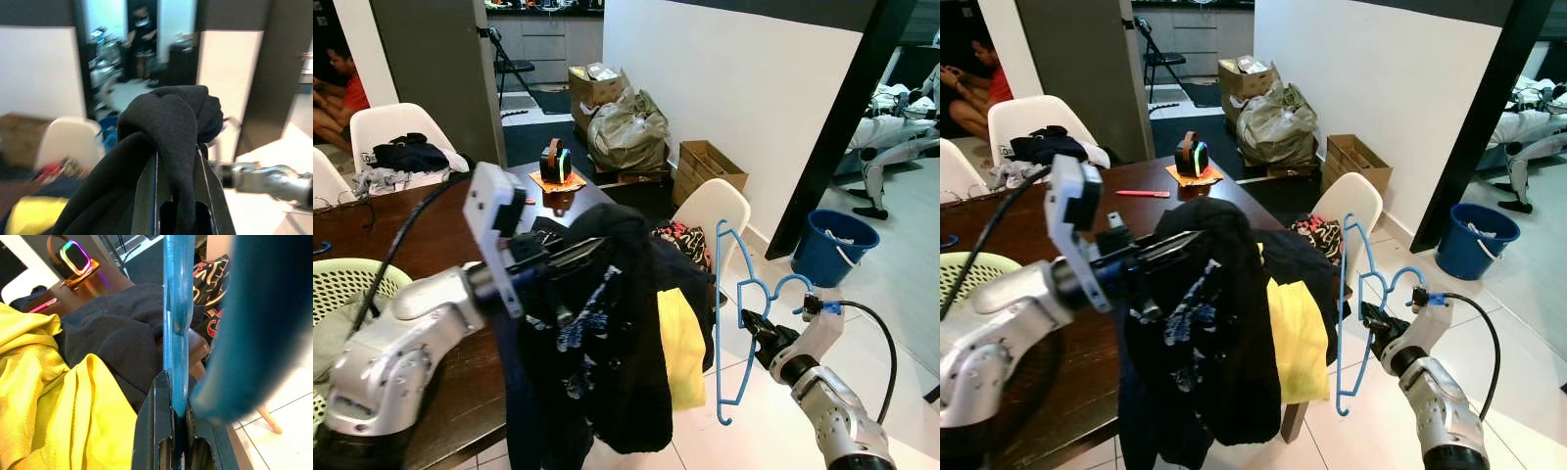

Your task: Hang hanger

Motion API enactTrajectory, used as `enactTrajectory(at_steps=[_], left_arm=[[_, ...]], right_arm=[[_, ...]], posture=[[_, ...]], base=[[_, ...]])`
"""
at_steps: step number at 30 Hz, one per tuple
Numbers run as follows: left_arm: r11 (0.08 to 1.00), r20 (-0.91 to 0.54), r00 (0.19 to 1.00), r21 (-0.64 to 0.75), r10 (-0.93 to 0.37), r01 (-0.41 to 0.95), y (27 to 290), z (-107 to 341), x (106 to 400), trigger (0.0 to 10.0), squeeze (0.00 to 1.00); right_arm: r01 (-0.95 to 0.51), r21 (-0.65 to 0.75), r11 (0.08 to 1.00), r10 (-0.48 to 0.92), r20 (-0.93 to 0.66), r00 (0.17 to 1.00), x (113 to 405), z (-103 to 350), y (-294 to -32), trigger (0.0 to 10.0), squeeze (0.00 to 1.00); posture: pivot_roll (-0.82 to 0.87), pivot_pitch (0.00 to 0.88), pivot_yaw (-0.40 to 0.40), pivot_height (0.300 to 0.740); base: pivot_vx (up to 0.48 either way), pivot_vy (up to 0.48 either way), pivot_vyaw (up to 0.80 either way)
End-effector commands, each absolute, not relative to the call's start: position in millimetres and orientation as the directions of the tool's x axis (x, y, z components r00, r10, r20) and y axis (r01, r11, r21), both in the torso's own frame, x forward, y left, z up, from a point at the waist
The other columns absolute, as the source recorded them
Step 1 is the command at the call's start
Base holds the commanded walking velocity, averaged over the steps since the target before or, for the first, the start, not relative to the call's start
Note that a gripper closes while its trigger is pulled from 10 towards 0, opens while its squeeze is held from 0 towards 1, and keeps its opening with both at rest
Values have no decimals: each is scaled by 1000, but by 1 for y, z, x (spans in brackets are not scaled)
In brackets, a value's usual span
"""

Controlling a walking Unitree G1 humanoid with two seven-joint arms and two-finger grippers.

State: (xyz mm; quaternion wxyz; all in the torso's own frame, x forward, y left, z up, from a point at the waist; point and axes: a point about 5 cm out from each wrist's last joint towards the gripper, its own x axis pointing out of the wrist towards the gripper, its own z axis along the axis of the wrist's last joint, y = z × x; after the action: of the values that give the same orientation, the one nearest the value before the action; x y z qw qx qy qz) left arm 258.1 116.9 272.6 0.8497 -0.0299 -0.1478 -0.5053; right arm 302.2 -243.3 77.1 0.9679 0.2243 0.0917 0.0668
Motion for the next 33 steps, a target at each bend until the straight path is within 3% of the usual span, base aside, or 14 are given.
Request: enactTrajectory(at_steps=[1,7,20,24,33], left_arm=[[475,305,423,119,-853,872,112,279,255,10000,0],[474,310,422,114,-852,873,100,277,254,10000,0],[595,285,558,60,-780,801,94,260,272,10000,0],[630,281,597,35,-752,776,92,255,276,10000,0],[621,287,591,20,-754,783,88,254,273,10000,0]], right_arm=[[-96,440,893,171,-134,976,304,81,-244,10000,0],[-95,441,892,168,-129,977,304,82,-244,10000,0],[-95,445,890,169,-128,977,303,81,-243,10000,0],[-129,436,891,197,-114,974,303,83,-241,10000,0],[-191,462,866,245,-60,968,303,93,-237,10000,0]], posture=[[10,0,-57,740],[9,0,-56,740],[5,0,-47,740],[8,0,-49,740],[8,0,-49,740]], base=[[0,0,0],[-314,0,0],[-19,0,0],[0,-364,0],[0,-445,787]])
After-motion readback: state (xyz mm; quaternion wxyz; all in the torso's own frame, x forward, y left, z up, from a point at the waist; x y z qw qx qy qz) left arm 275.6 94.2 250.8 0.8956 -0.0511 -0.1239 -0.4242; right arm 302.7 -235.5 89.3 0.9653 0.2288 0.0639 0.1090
